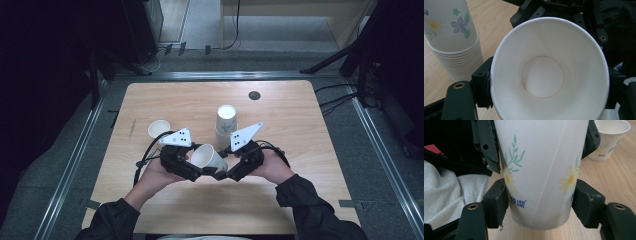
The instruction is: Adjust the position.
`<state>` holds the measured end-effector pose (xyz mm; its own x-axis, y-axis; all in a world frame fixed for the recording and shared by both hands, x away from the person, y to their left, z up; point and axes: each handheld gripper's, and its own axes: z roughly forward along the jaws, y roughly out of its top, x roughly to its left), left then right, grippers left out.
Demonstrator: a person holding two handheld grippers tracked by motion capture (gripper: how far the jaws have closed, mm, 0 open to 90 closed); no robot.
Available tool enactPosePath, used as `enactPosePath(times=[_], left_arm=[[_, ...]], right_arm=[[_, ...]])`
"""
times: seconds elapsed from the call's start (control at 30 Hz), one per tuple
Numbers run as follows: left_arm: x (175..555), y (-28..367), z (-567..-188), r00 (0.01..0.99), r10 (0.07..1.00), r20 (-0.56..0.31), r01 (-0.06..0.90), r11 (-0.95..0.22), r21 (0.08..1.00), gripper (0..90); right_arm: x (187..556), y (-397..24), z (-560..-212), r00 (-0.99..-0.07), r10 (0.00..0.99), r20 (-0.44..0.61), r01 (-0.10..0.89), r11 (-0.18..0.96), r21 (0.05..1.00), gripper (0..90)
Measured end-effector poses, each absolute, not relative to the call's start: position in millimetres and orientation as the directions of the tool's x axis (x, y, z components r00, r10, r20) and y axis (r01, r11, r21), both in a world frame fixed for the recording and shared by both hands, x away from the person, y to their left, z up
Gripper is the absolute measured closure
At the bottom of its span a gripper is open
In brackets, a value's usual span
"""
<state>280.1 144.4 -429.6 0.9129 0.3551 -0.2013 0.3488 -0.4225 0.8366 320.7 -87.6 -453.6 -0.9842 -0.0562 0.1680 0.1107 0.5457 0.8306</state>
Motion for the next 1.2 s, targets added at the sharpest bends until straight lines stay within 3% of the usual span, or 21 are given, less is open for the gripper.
enactPosePath(times=[0.23,0.5,0.83,0.9,1.2], left_arm=[[278,141,-429,0.92,0.352,-0.173,0.326,-0.441,0.836,24.5],[277,142,-426,0.925,0.345,-0.157,0.313,-0.462,0.83,24.8],[279,148,-419,0.926,0.349,-0.146,0.306,-0.462,0.832,25.0],[280,148,-419,0.927,0.348,-0.143,0.304,-0.469,0.829,25.0],[282,152,-419,0.927,0.35,-0.135,0.307,-0.5,0.81,25.1]], right_arm=[[320,-87,-456,-0.982,-0.06,0.181,0.119,0.547,0.828,34.2],[317,-88,-459,-0.983,-0.041,0.181,0.127,0.563,0.816,27.4],[311,-98,-469,-0.993,0.046,0.112,0.117,0.606,0.787,25.8],[311,-100,-468,-0.995,0.02,0.102,0.093,0.608,0.789,24.8],[312,-108,-463,-0.988,0.12,0.094,0.148,0.599,0.787,26.2]])
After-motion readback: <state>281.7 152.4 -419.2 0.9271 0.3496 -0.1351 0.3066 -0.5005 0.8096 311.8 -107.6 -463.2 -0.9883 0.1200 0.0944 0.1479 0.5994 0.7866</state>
